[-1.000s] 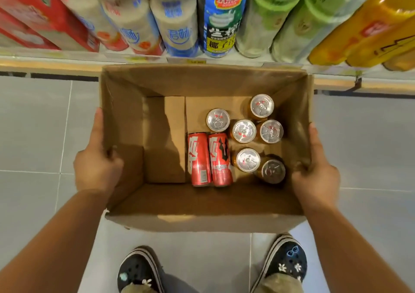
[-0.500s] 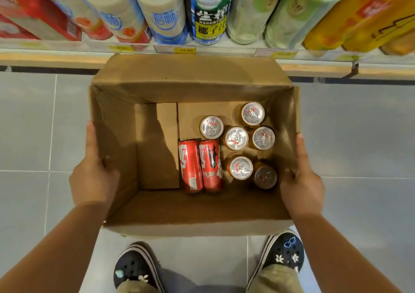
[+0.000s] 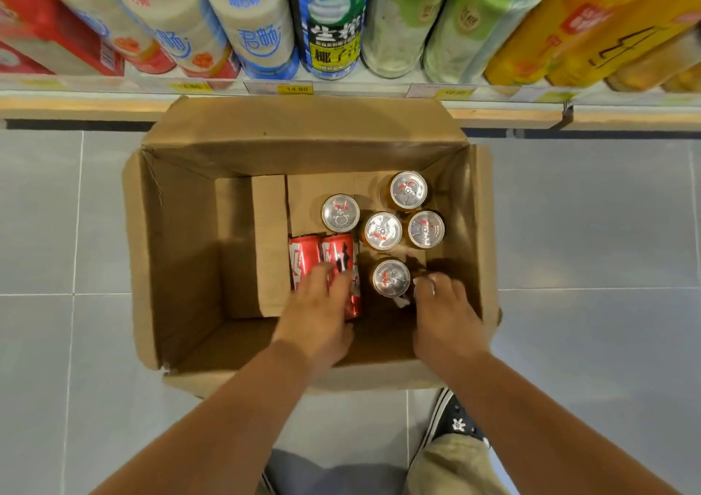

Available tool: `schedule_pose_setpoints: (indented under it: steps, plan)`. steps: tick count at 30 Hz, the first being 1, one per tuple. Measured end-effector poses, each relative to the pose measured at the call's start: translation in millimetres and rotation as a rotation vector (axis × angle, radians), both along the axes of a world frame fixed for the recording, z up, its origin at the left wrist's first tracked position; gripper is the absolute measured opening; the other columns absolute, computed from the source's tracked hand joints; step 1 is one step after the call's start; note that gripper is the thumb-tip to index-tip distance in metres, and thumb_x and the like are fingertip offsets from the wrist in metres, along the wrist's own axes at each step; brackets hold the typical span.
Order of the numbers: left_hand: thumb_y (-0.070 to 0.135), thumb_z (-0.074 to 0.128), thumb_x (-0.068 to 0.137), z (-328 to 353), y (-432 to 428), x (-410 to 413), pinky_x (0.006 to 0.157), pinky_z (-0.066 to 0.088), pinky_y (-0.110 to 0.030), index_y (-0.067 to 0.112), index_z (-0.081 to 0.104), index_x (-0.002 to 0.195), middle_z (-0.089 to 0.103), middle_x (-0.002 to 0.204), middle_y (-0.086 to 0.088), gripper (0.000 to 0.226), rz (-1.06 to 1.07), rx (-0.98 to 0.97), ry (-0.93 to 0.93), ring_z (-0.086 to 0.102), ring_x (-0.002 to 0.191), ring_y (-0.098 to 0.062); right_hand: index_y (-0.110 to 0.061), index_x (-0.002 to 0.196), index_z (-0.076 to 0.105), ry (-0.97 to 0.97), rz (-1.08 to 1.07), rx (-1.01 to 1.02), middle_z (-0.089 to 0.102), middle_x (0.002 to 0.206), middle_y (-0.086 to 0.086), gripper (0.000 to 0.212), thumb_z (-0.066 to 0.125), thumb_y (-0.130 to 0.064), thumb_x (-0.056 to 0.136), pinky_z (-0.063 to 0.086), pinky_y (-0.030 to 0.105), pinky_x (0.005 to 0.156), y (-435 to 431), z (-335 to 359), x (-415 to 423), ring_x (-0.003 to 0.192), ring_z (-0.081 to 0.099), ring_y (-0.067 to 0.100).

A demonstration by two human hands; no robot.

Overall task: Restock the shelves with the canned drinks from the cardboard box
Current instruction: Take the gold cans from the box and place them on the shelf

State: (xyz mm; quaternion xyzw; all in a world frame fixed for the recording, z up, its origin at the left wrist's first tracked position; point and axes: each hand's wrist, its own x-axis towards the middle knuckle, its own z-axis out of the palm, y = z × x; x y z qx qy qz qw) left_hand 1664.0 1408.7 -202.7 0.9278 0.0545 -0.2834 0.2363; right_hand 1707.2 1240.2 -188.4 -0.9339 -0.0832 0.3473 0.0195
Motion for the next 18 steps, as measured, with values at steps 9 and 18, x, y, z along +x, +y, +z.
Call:
schedule_pose_setpoints:
  steps: [9, 18]
  plan:
    - [0.008, 0.066, 0.078, -74, -66, 43, 0.089, 0.048, -0.041, 0.026, 0.022, 0.140, 0.032, 0.139, -0.016, 0.078, 0.027, -0.023, 0.070, 0.048, 0.119, -0.034, -0.006, 0.134, 0.030, 0.157, 0.120, -0.192, 0.033, 0.137, 0.020, 0.043, 0.044, -0.007, 0.093, 0.040, 0.039, 0.099, 2, -59, 30, 0.125, 0.039, 0.034]
    - [0.005, 0.068, 0.076, -11, -44, 40, 0.094, 0.045, -0.036, 0.019, 0.033, 0.135, 0.043, 0.132, -0.010, 0.070, 0.267, -0.219, 0.021, 0.049, 0.118, -0.030, -0.012, 0.123, 0.037, 0.023, 0.069, 0.110, 0.047, 0.125, 0.010, 0.057, 0.068, -0.014, 0.075, 0.047, 0.035, 0.084, -1, 6, 26, 0.110, 0.051, 0.028]
